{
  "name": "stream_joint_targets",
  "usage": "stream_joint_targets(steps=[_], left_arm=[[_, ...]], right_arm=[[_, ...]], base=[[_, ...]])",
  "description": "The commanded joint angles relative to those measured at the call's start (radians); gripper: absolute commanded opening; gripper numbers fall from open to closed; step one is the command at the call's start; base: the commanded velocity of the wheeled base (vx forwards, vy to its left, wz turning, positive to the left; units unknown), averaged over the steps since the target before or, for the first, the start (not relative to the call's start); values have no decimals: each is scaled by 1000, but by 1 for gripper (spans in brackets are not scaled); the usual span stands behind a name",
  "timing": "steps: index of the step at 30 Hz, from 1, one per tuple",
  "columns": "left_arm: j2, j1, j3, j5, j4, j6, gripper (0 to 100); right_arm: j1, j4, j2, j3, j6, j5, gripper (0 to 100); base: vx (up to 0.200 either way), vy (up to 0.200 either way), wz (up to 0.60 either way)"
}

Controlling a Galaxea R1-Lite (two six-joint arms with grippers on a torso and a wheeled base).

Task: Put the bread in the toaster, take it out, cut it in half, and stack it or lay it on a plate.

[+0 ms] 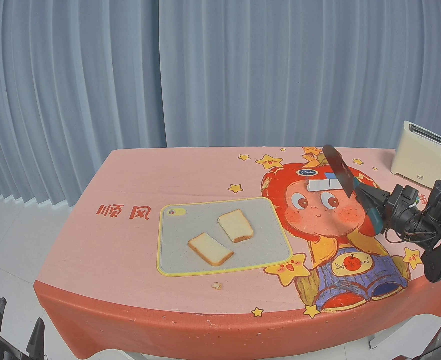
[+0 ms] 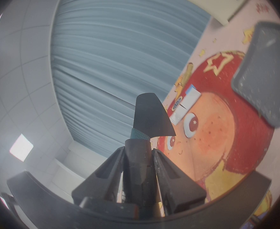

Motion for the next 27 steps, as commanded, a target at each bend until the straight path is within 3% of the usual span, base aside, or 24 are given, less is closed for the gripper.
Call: stream_joint_targets(steps=[1, 27], left_arm=[[-16, 0, 18, 0, 0, 0, 100], [-16, 0, 18, 0, 0, 0, 100]], right_arm=[[5, -7, 76, 12, 28, 2, 0], [-7, -8, 72, -15, 39, -1, 0]], base=[[0, 0, 0], [0, 0, 0]])
